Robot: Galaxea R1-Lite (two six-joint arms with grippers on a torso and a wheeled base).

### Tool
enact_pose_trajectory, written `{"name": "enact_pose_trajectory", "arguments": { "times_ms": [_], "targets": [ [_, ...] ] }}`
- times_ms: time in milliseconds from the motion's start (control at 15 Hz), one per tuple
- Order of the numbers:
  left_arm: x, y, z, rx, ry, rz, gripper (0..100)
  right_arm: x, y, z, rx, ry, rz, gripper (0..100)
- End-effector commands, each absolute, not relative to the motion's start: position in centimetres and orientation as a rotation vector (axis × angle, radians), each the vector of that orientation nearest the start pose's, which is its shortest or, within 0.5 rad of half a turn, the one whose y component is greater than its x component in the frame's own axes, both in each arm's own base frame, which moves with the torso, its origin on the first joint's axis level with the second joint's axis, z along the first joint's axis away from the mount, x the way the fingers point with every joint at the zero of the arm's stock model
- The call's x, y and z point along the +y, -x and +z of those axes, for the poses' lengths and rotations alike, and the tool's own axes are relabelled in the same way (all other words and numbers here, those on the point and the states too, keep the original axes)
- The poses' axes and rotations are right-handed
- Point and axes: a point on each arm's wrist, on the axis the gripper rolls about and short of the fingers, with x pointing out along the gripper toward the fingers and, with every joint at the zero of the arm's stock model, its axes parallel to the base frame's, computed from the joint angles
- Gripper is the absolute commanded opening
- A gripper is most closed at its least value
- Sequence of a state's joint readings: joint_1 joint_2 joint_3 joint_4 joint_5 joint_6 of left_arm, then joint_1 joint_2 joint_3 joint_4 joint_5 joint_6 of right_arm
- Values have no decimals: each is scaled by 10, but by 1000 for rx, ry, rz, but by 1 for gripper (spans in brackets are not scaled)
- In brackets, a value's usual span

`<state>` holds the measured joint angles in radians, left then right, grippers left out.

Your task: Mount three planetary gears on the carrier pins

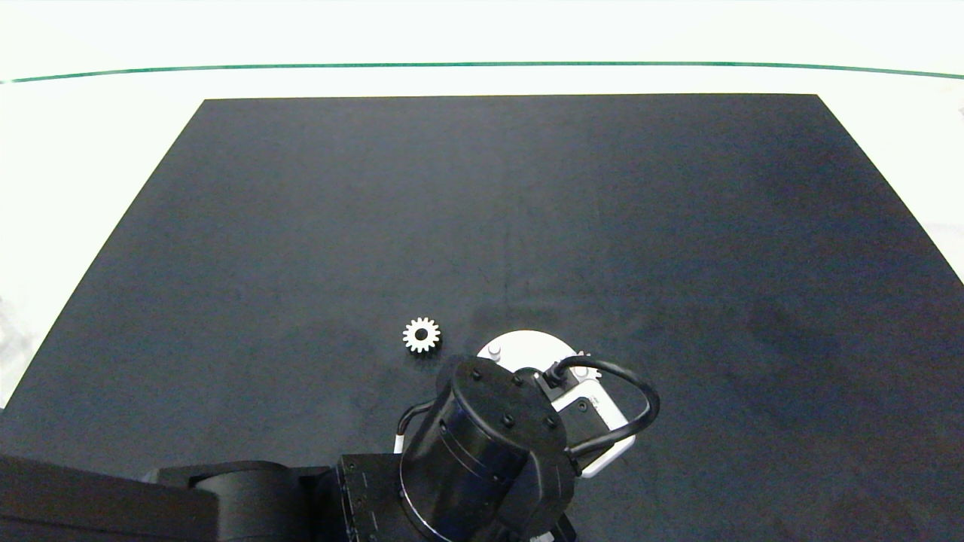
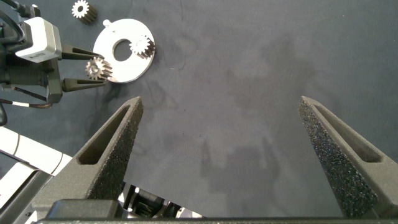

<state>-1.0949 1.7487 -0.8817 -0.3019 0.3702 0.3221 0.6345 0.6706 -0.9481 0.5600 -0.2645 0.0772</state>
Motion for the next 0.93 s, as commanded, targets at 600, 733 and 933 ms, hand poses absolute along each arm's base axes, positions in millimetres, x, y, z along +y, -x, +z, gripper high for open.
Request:
{"name": "enact_pose_trajectory", "arguments": {
  "times_ms": [600, 733, 933],
  "targets": [
    [-263, -154, 152, 330, -714, -753, 25, 1, -11, 277, 277, 50, 356, 100],
    [-264, -156, 150, 335, -716, -749, 25, 1, -11, 277, 277, 50, 356, 100],
    [-262, -160, 150, 338, -721, -736, 25, 1, -11, 277, 277, 50, 356, 100]
  ]
}}
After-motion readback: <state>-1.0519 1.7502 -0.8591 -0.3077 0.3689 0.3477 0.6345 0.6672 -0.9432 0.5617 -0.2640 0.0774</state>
